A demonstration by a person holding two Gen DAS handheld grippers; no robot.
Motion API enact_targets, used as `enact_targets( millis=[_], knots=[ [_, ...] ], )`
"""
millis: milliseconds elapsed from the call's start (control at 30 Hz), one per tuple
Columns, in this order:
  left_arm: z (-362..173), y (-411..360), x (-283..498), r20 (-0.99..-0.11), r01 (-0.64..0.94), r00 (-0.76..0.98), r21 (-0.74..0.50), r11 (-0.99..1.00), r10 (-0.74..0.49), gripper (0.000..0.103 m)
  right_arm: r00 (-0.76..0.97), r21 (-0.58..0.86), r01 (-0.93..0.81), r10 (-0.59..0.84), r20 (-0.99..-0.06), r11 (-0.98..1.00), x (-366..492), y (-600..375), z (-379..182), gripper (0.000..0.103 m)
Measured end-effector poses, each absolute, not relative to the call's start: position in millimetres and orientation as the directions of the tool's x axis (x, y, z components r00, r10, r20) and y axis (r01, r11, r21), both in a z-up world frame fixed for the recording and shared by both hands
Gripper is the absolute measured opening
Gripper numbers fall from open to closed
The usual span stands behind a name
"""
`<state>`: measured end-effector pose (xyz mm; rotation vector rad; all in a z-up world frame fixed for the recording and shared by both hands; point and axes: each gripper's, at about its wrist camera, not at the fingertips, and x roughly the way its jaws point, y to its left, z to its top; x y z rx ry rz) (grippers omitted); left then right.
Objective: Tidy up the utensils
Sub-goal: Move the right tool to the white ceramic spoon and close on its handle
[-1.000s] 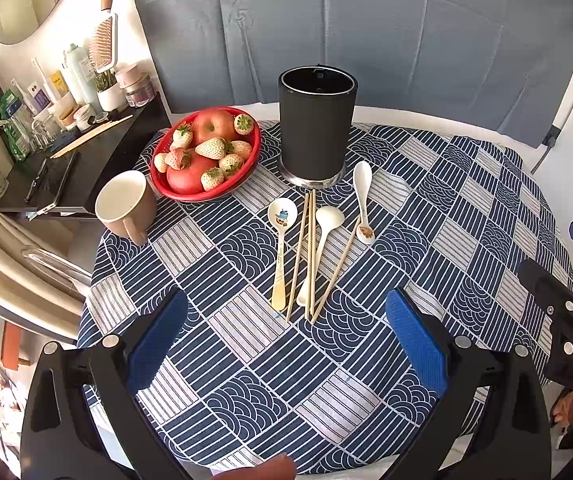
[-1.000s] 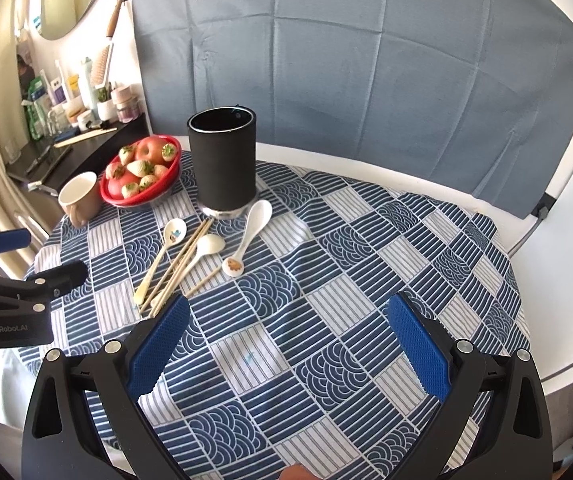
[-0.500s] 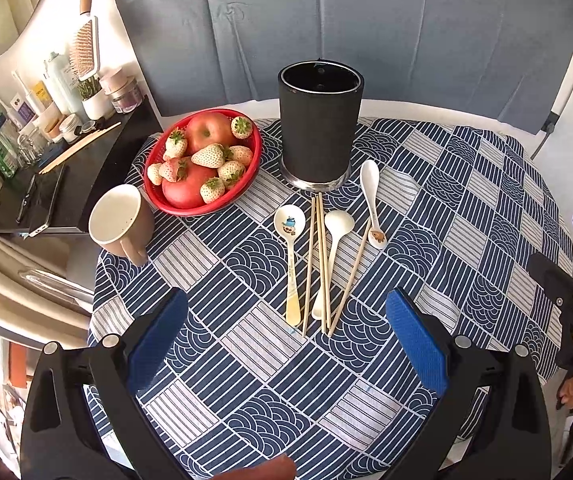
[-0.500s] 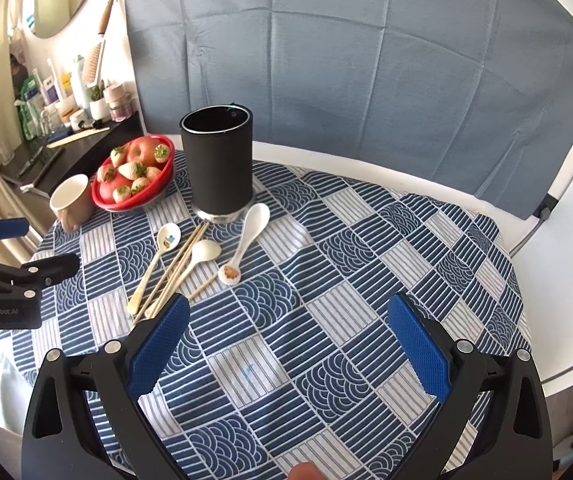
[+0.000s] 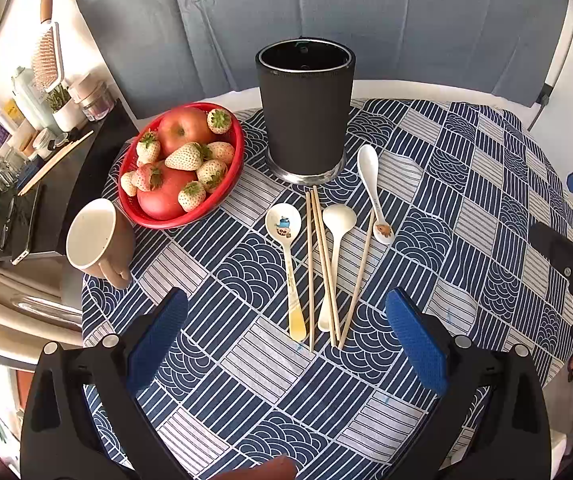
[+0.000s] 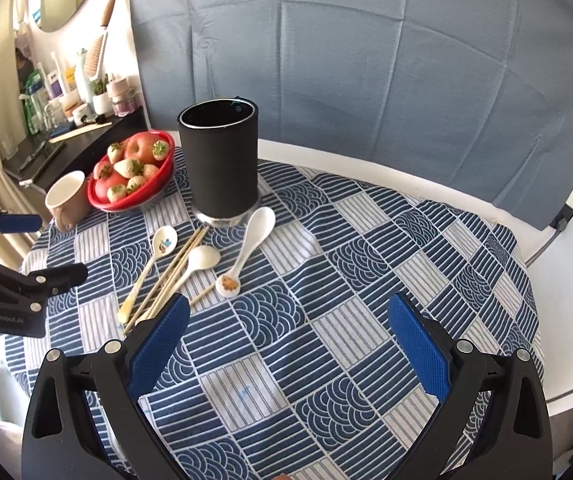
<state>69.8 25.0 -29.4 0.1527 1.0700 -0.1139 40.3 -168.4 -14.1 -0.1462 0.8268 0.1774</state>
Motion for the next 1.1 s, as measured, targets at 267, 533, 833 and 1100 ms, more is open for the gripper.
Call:
enact_targets(
  millis=[267, 533, 833, 1100],
  knots=[
    [-43.7, 16.1, 89.3, -0.902, 0.128, 0.432, 0.056, 0.990, -0.005, 0.097, 0.636, -0.045, -0.315, 0.176, -0.751, 0.948, 86.9, -178.6, -22.1, 0.095],
    [-57.8, -3.5, 107.7, -0.912, 0.084, 0.409, 0.057, 0.995, 0.018, 0.097, 0.568, -0.025, -0.460, 0.272, -0.777, 0.888, 141.4, -181.6, -43.7, 0.094],
    [-73.0, -23.4, 120.1, -0.908, 0.042, 0.420, 0.024, 0.999, 0.004, 0.097, 0.497, -0.012, -0.599, 0.360, -0.790, 0.800, 193.1, -173.5, -69.6, 0.093],
    [-89.6, -39.3, 125.9, -0.902, 0.019, 0.431, -0.028, 0.999, -0.034, 0.097, 0.423, 0.010, -0.705, 0.432, -0.797, 0.709, 227.1, -162.6, -96.4, 0.093]
  ],
)
